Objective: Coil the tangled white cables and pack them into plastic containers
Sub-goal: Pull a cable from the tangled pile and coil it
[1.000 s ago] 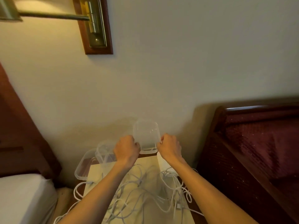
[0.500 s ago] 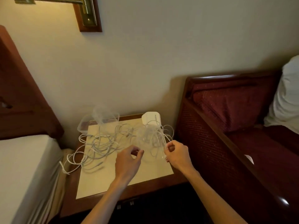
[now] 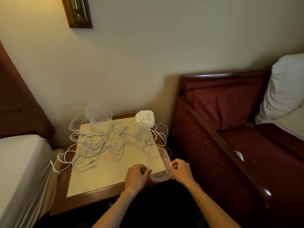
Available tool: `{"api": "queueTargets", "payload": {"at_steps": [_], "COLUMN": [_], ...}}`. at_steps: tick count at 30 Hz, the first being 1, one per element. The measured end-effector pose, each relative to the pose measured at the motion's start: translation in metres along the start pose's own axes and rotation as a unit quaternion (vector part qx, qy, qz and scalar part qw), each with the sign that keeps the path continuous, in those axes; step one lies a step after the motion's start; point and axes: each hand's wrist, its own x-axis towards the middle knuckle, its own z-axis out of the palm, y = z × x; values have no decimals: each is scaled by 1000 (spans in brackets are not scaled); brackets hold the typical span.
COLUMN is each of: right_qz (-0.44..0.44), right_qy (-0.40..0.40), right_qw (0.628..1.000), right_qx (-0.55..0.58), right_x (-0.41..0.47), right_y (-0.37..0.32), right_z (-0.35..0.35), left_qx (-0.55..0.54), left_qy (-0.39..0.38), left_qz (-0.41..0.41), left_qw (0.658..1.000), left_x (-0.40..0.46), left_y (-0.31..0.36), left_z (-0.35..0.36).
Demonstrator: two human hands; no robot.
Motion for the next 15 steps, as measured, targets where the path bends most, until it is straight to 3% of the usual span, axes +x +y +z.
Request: {"api": "queueTargets", "payload": {"at_steps": [11,15], "right_qz": [-5,-52], "right_qy": [10,105], "right_qw": [1000,987], "right_qx": [-12,-105], "right_x": [8,1], "right_y": [2,-10], "right_z": [0,-2], "left_qx": [11,31], "left_qy": [4,46], "left_qz": [-15,4], "left_qw": [1000,998], "left_x": [9,12], "left_y": [-3,-9], "left_z": [9,-1]}}
